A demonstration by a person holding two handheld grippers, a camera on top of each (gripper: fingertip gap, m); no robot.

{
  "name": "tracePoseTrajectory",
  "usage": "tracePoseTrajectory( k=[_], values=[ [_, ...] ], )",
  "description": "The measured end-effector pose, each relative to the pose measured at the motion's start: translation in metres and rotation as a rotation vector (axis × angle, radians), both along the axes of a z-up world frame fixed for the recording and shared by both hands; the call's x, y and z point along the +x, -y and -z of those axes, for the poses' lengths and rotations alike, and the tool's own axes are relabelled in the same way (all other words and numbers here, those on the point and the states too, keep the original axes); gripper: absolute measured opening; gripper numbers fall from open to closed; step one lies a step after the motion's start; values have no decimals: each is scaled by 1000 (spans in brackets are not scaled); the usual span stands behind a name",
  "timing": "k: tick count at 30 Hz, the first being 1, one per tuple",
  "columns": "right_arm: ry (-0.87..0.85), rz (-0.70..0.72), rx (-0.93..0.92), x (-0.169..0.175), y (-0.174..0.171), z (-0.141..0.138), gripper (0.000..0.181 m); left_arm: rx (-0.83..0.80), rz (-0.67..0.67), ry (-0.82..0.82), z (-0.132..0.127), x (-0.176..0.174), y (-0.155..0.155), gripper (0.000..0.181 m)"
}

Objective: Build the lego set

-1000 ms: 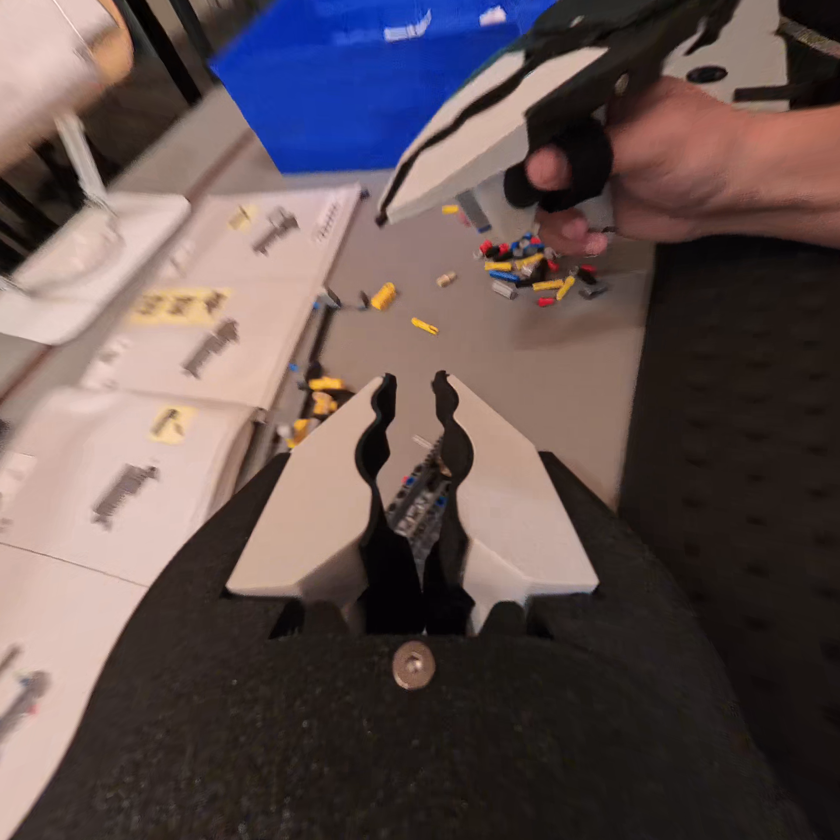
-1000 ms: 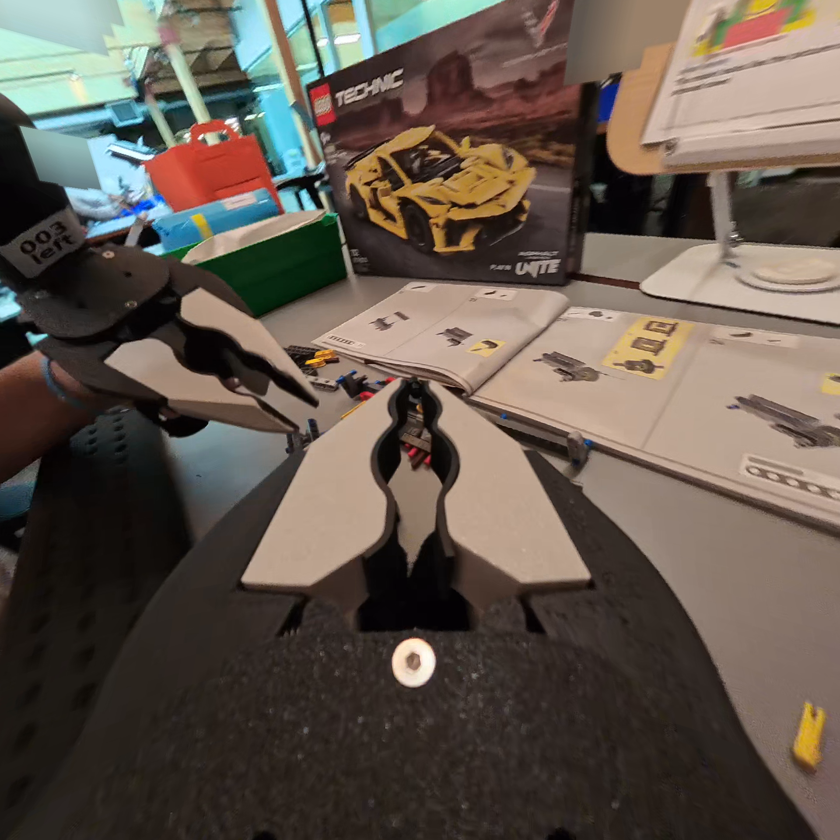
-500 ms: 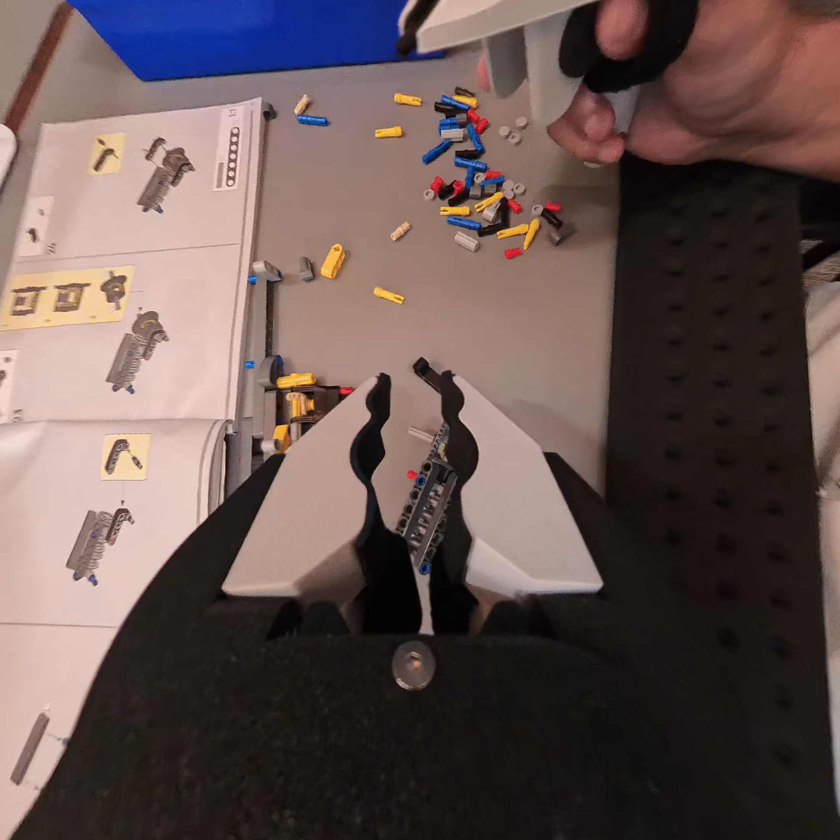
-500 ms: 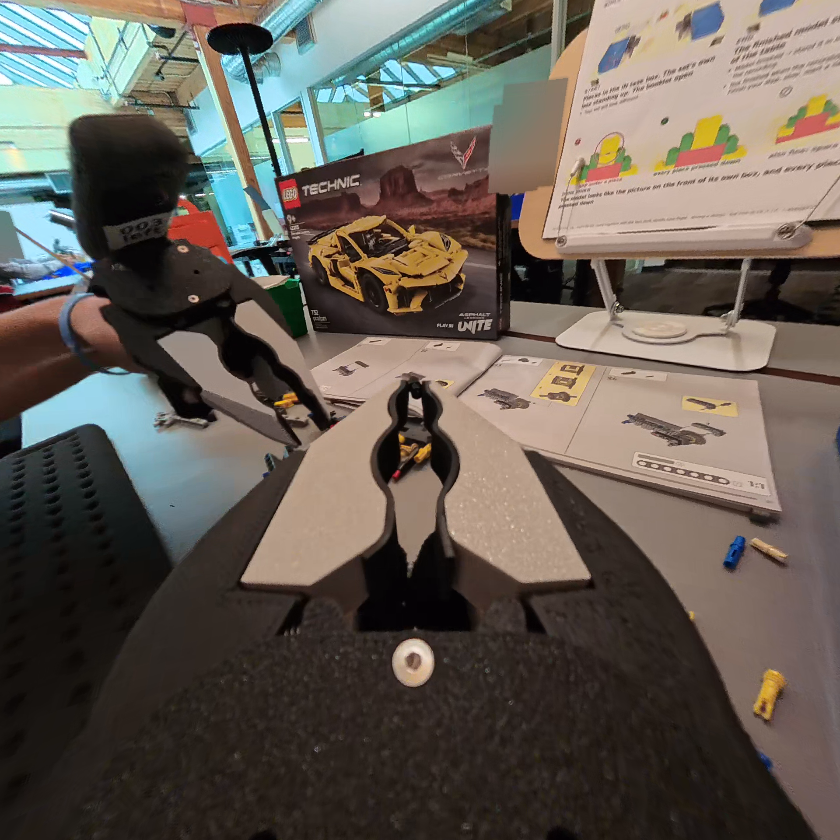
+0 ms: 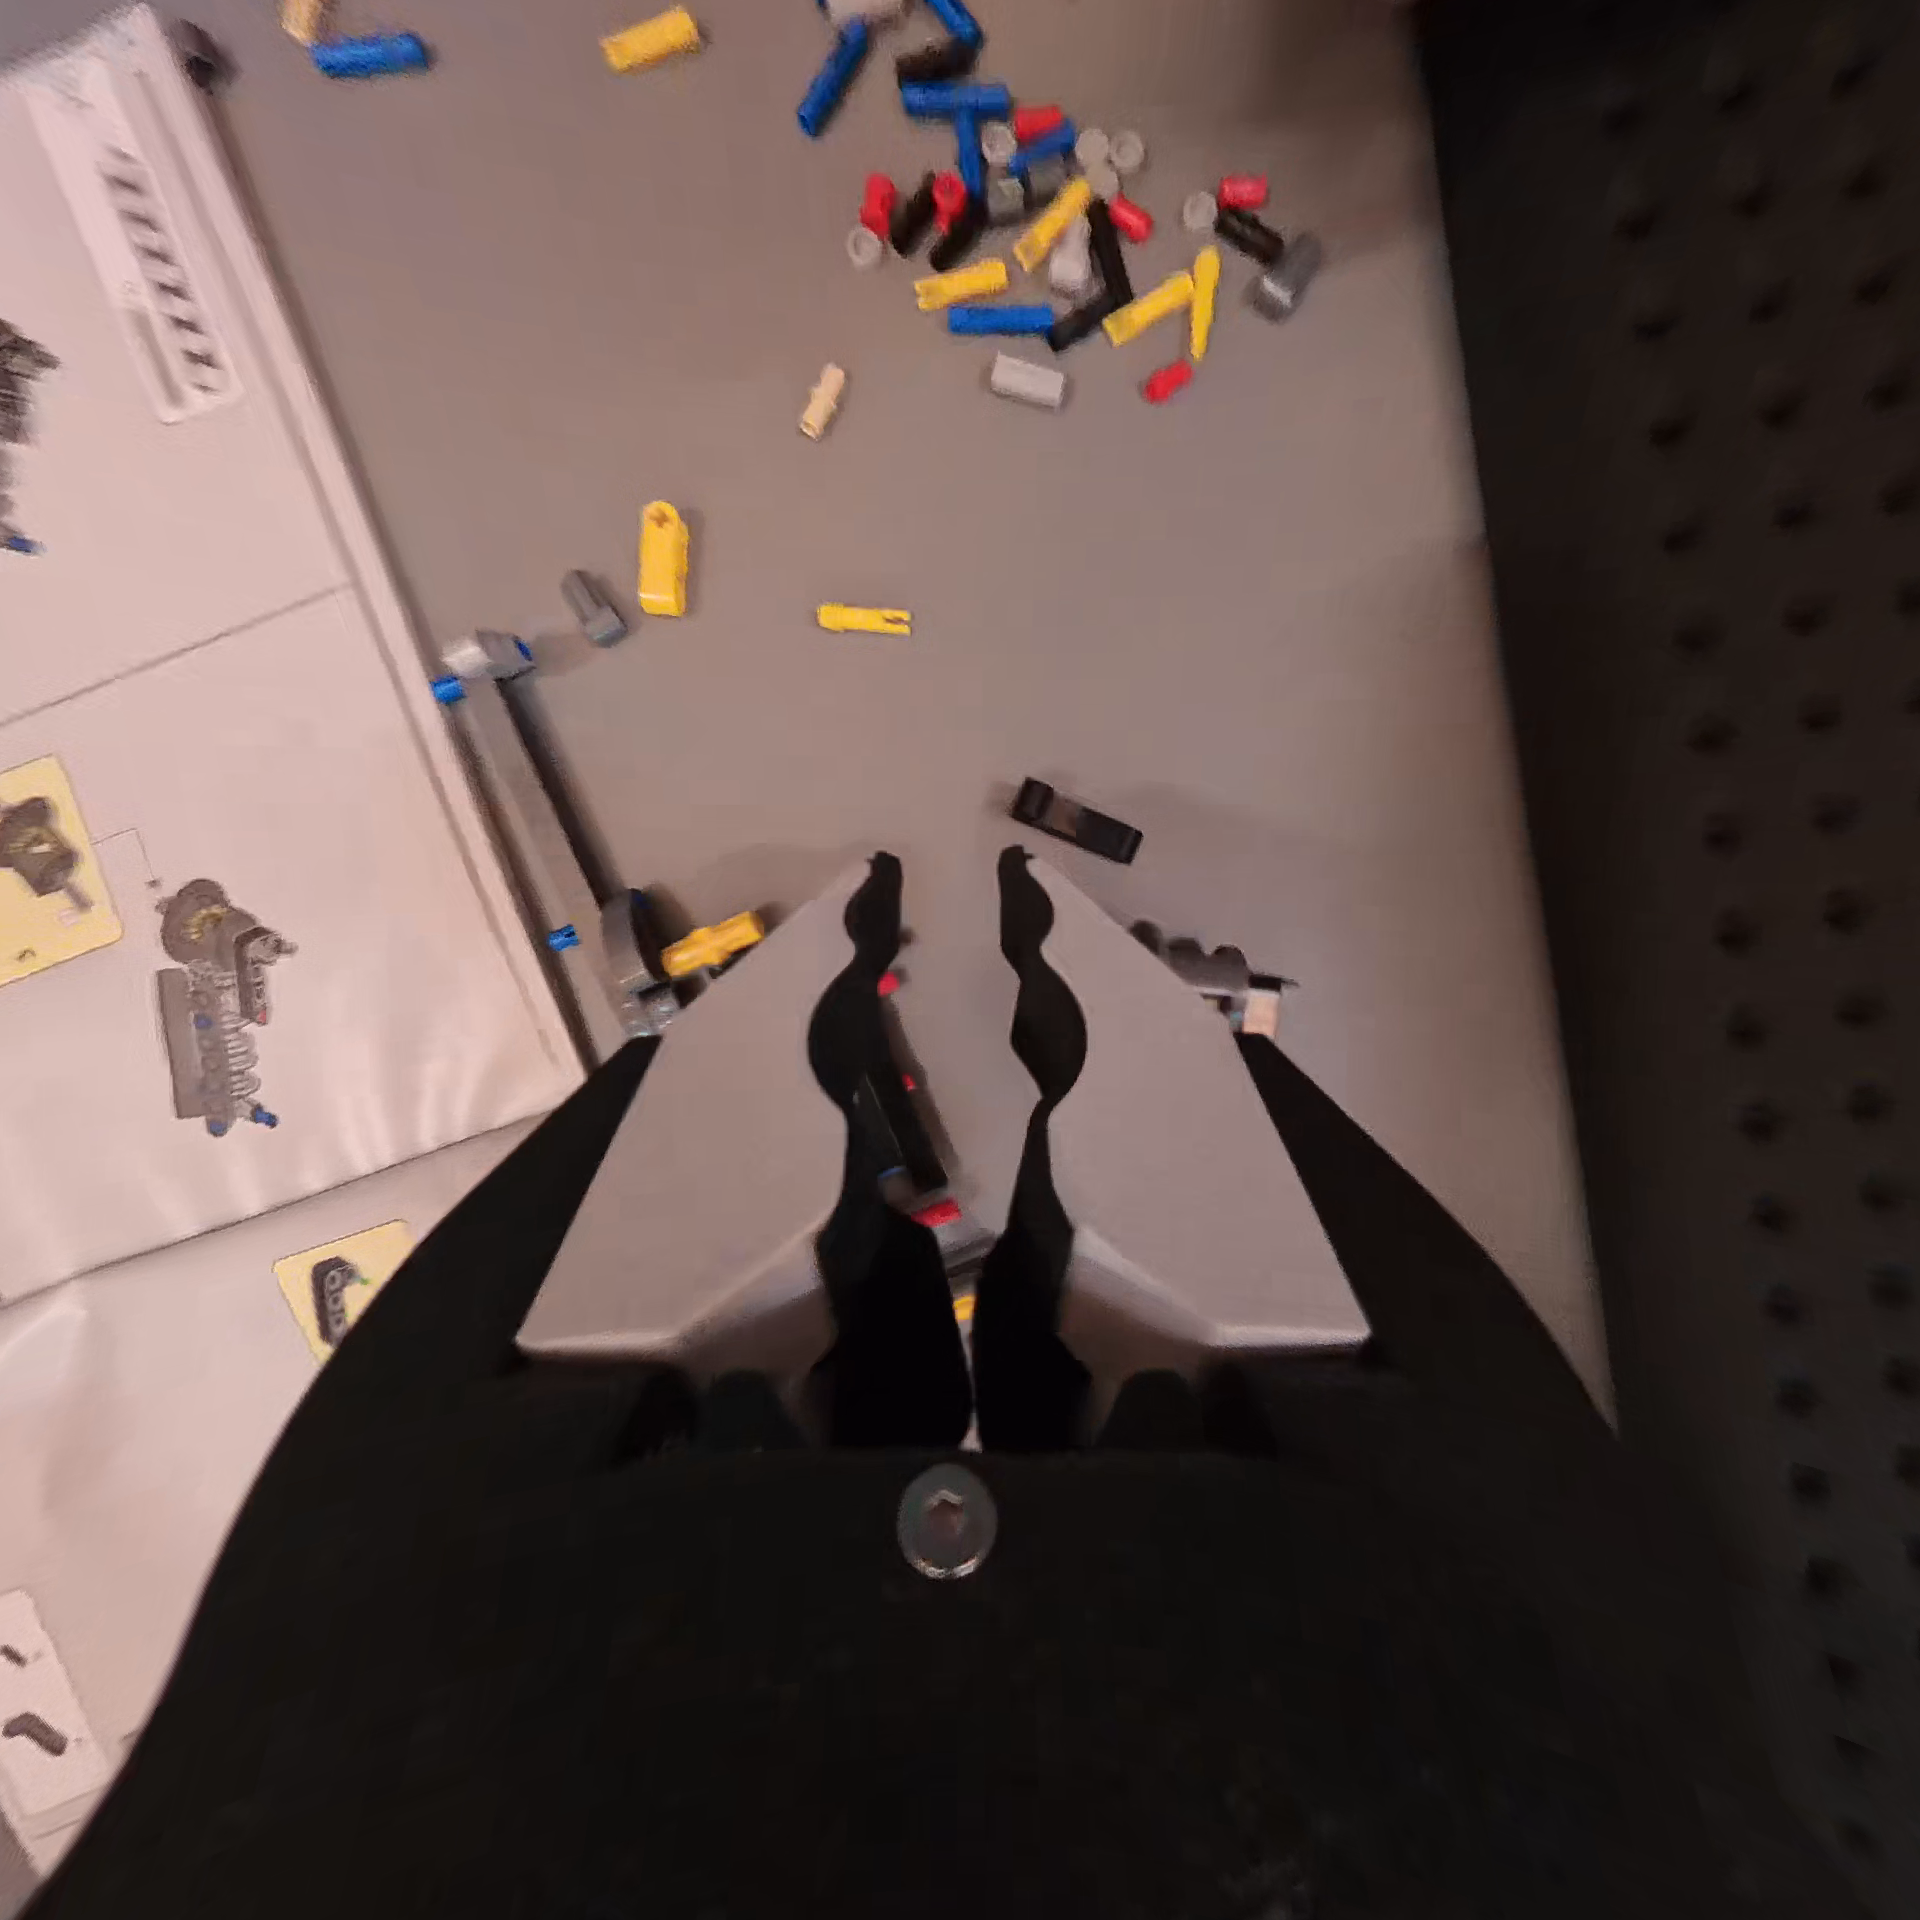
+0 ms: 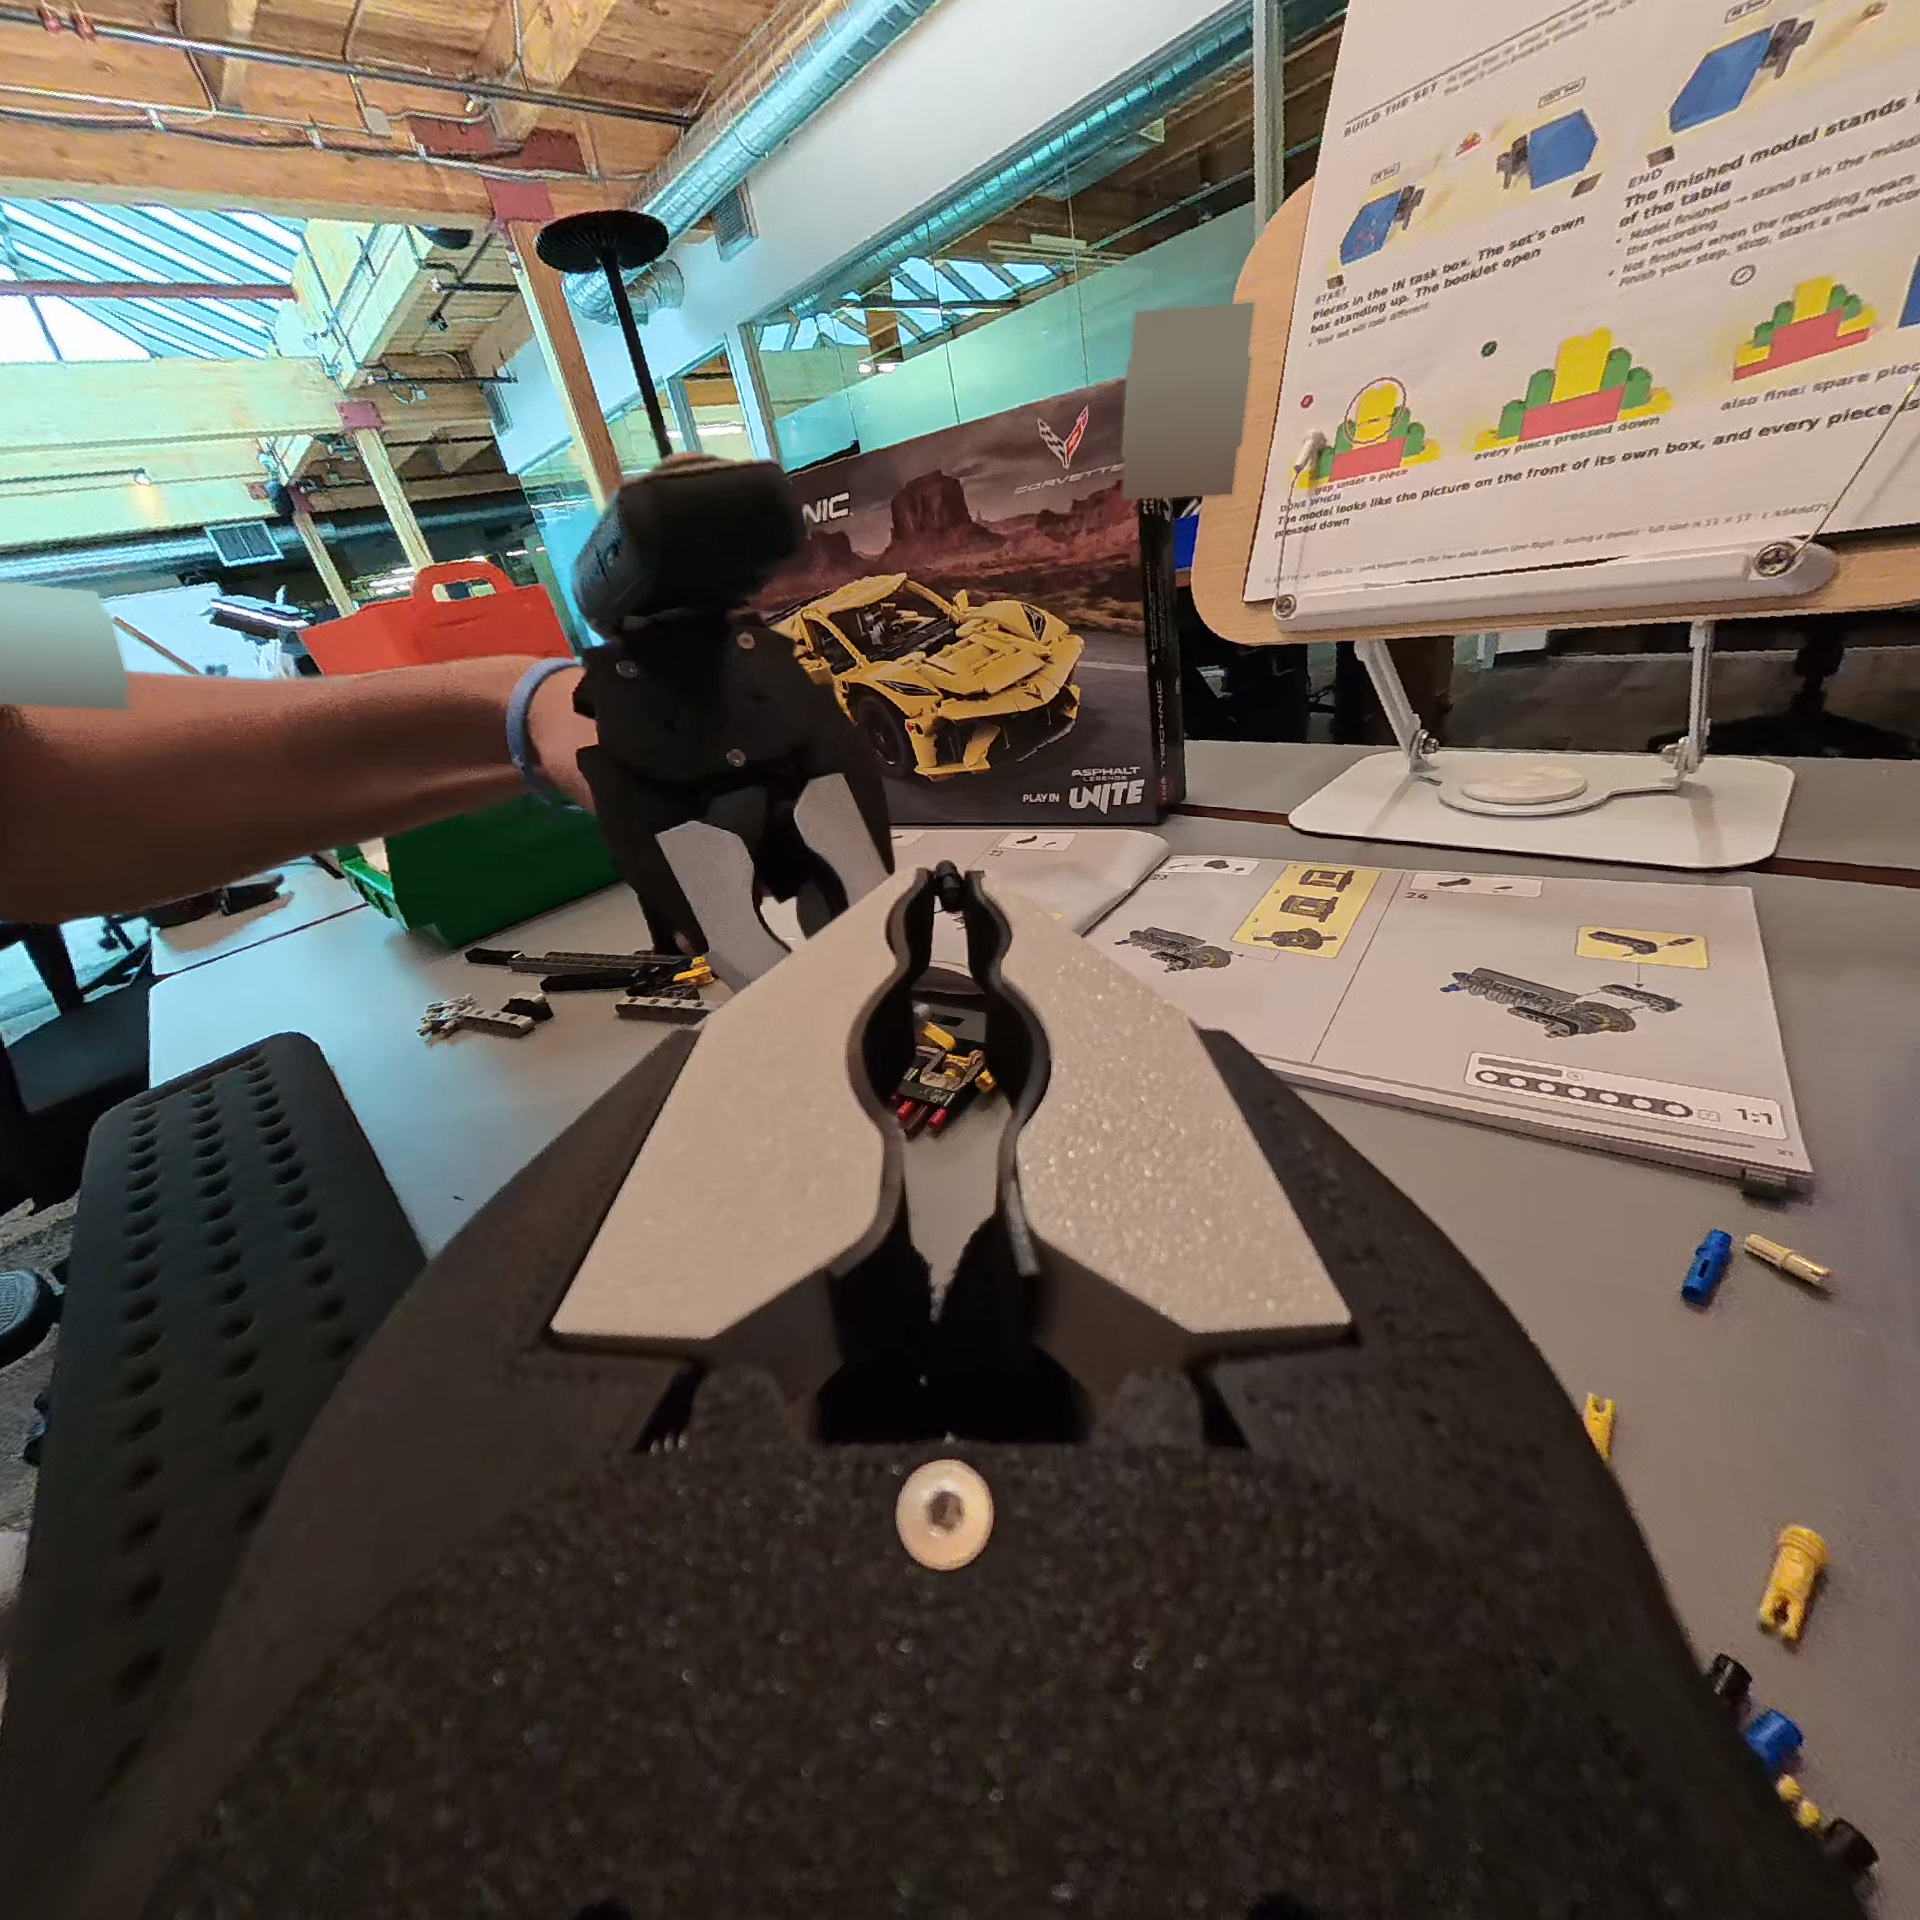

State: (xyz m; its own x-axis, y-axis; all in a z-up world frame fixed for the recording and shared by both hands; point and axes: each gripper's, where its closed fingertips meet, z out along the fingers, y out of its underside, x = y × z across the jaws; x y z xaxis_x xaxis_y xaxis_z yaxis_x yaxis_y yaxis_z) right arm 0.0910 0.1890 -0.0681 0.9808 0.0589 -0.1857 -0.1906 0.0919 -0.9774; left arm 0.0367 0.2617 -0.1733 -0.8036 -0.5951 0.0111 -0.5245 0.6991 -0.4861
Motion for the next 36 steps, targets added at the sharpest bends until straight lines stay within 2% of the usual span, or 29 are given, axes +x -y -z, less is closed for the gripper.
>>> tracePoseTrajectory(
  k=[4,8,14,19,25,28,30,36],
  values=[
    [-27,3,14,3,2,-2,4,73,58,-81,2,-3,-2,16],
    [-40,4,23,5,3,-3,4,56,131,-100,-1,-5,8,21],
    [-44,1,18,4,2,-2,4,186,216,-118,19,0,8,32],
    [-43,1,15,4,2,-1,4,196,273,-193,31,-3,17,18],
    [-53,-5,11,4,2,0,5,171,294,-182,35,-3,25,6],
    [-55,-6,12,4,2,0,5,139,267,-122,33,-2,27,6],
    [-60,-7,14,5,2,0,5,56,211,-39,23,4,32,6],
    [-83,-11,11,7,1,1,4,-195,-41,294,-30,15,35,6]
  ],
)
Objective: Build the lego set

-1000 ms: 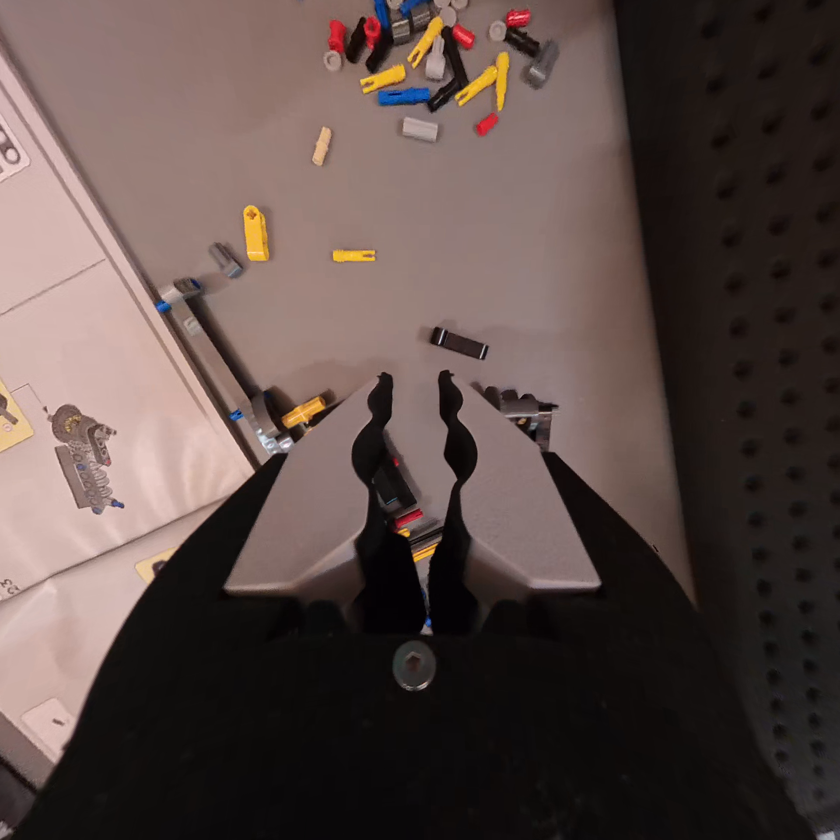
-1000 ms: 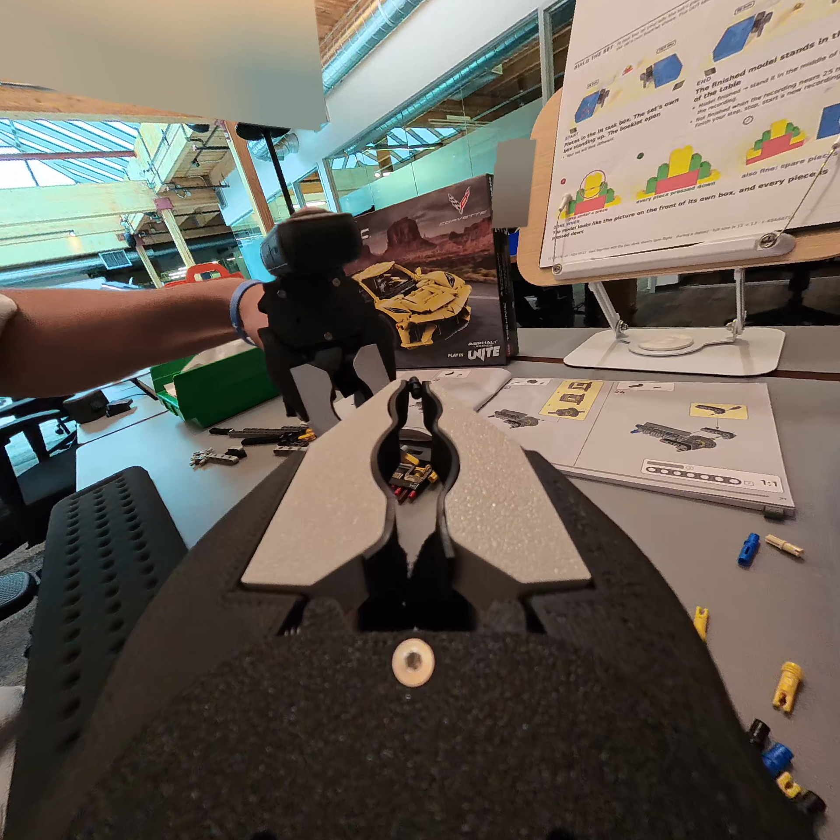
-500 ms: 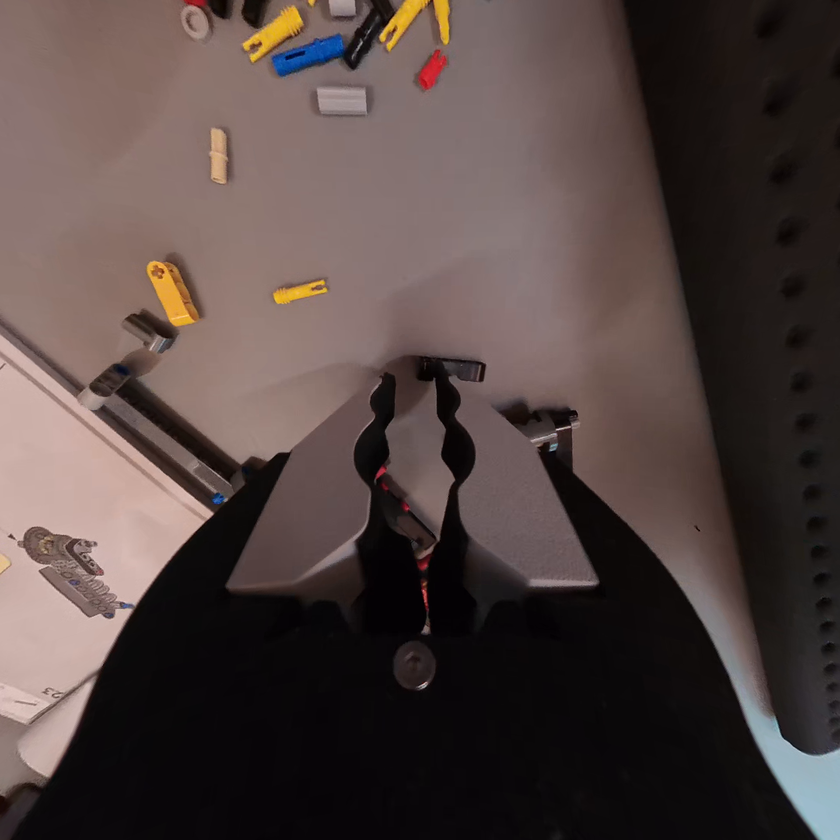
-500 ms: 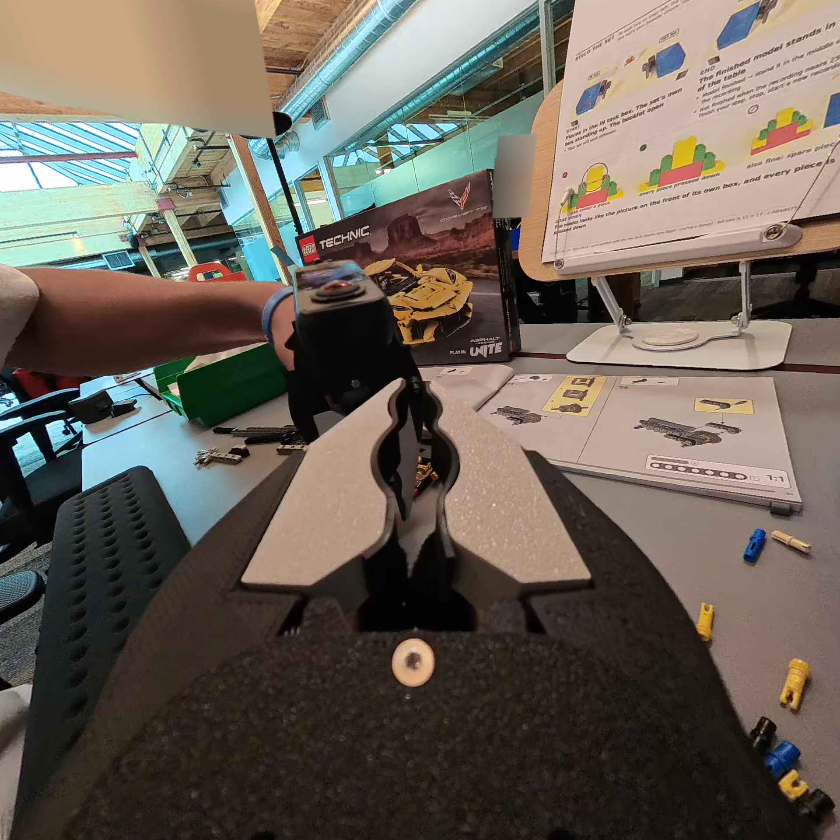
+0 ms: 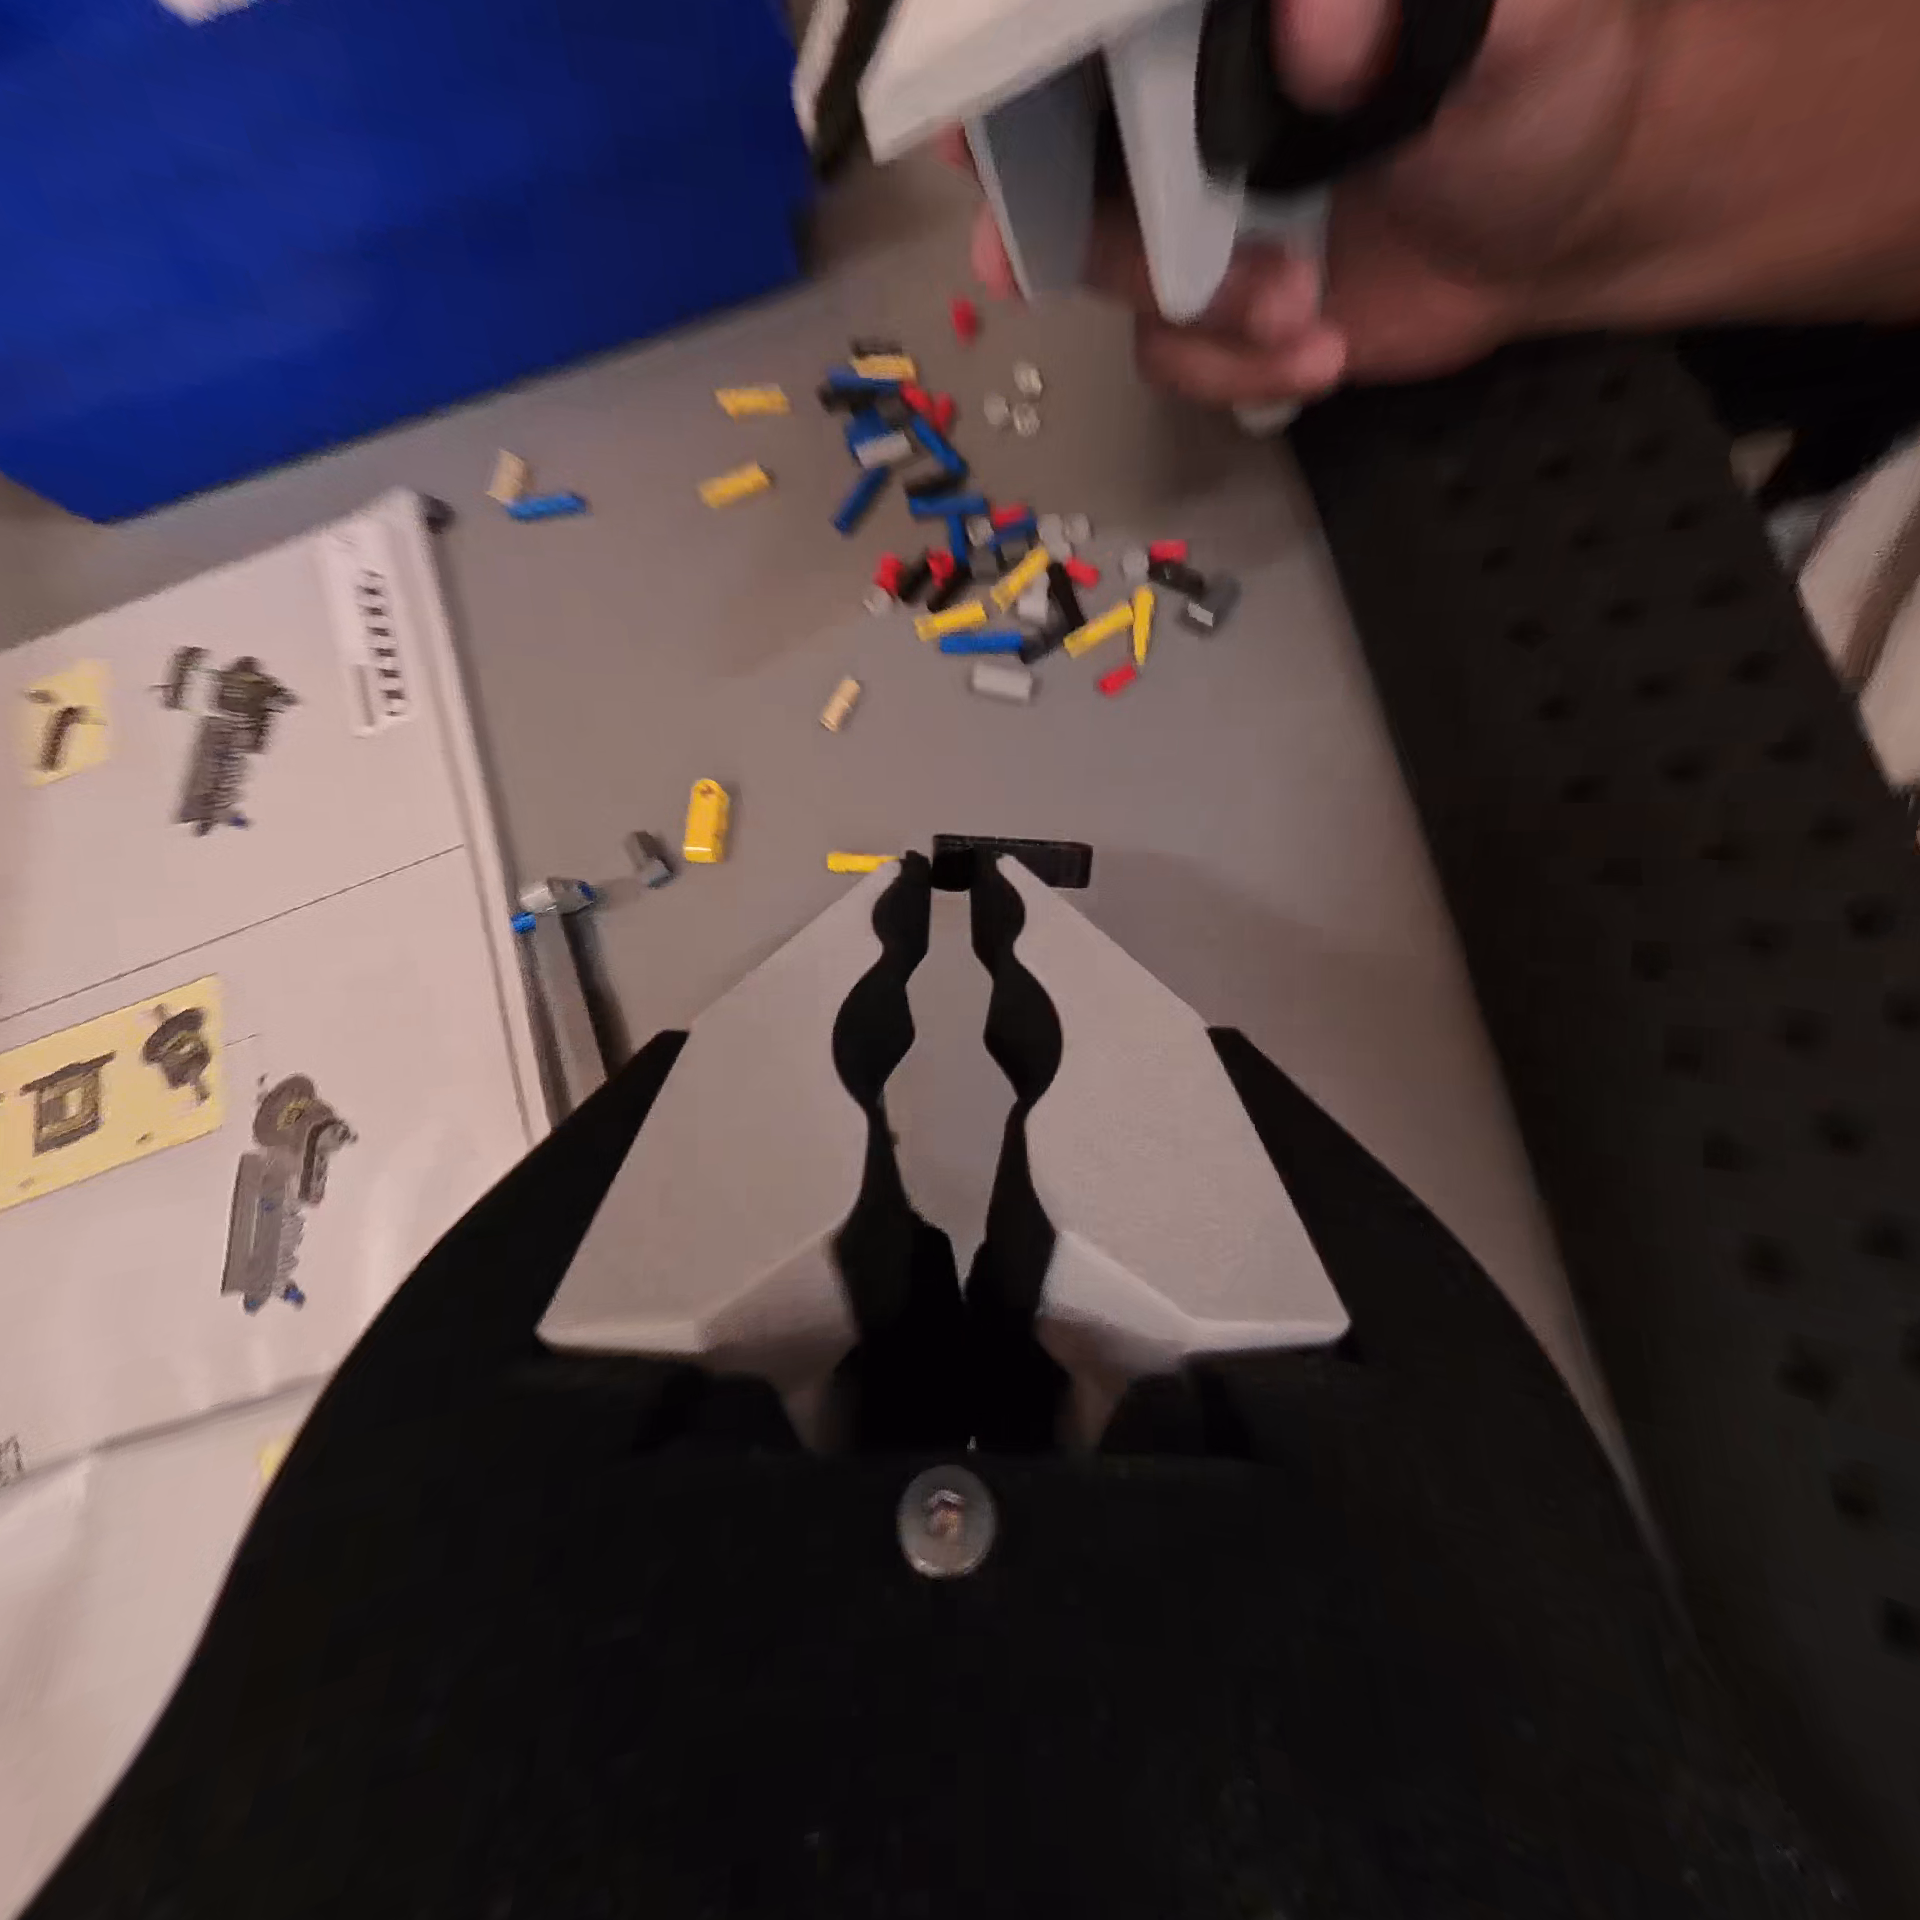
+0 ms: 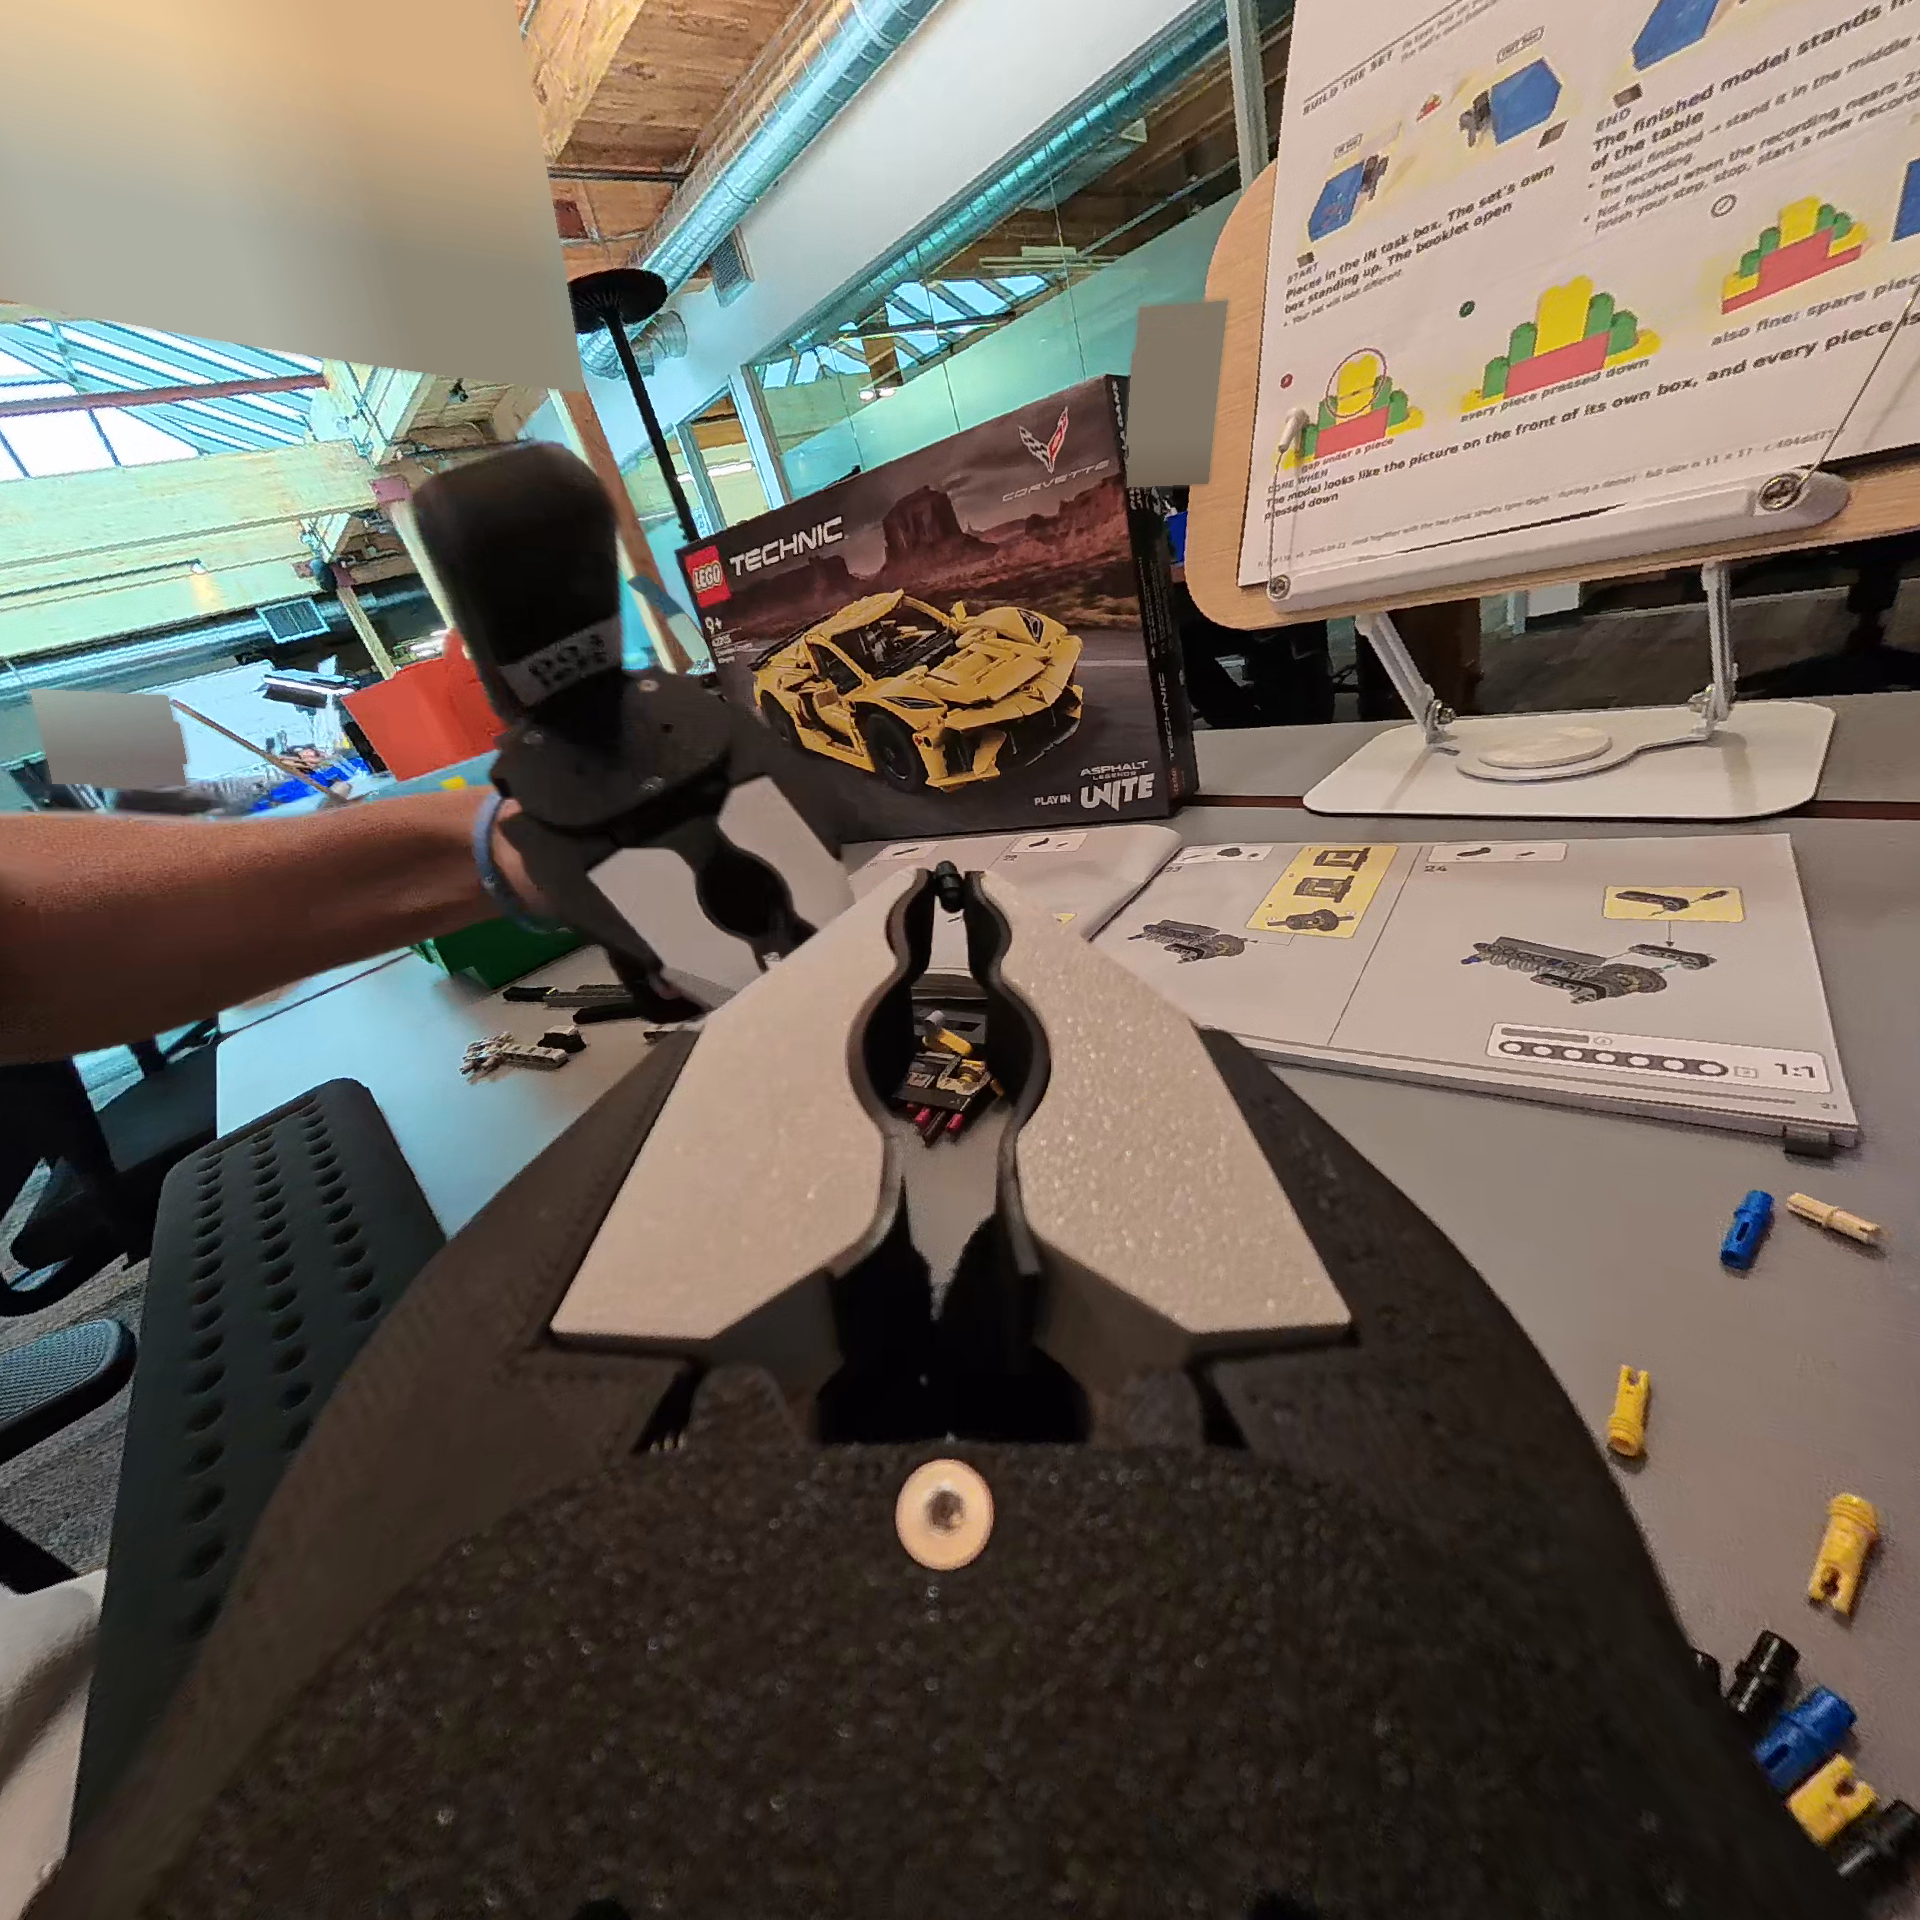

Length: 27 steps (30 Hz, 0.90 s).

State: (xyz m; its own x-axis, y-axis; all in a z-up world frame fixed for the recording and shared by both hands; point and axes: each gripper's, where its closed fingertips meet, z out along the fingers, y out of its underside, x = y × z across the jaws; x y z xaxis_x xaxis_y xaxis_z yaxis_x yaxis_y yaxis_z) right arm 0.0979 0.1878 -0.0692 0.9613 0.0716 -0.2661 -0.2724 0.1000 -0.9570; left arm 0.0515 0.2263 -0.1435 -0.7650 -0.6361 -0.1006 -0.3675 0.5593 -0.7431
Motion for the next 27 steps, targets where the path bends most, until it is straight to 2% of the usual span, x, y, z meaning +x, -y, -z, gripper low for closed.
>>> tracePoseTrajectory(
  k=[3,5,7,9,12,14,17,21,25,27],
  values=[
    [7,0,-9,-1,-1,1,5,-70,-171,92,-22,-11,-7,6],
    [18,0,-16,-2,-2,2,5,-24,-256,90,-20,-31,-15,7],
    [28,-1,-23,-3,-3,3,5,220,-313,82,-10,-57,-38,7],
    [36,-4,-30,-4,-4,4,5,474,-293,22,-2,-92,-59,6],
    [51,-4,-40,-6,-5,5,5,844,-184,-170,15,-146,-93,6],
    [54,-5,-44,-6,-5,6,5,981,-68,-230,24,-165,-101,6],
    [65,1,-53,-6,-6,7,5,1016,61,-223,37,-165,-96,6],
    [83,6,-66,-7,-7,9,5,1154,190,-180,51,-150,-95,7],
    [89,4,-74,-8,-7,10,5,1252,208,-191,62,-138,-95,7],
    [82,2,-72,-7,-7,10,5,1168,176,-178,66,-134,-81,10]
  ],
)
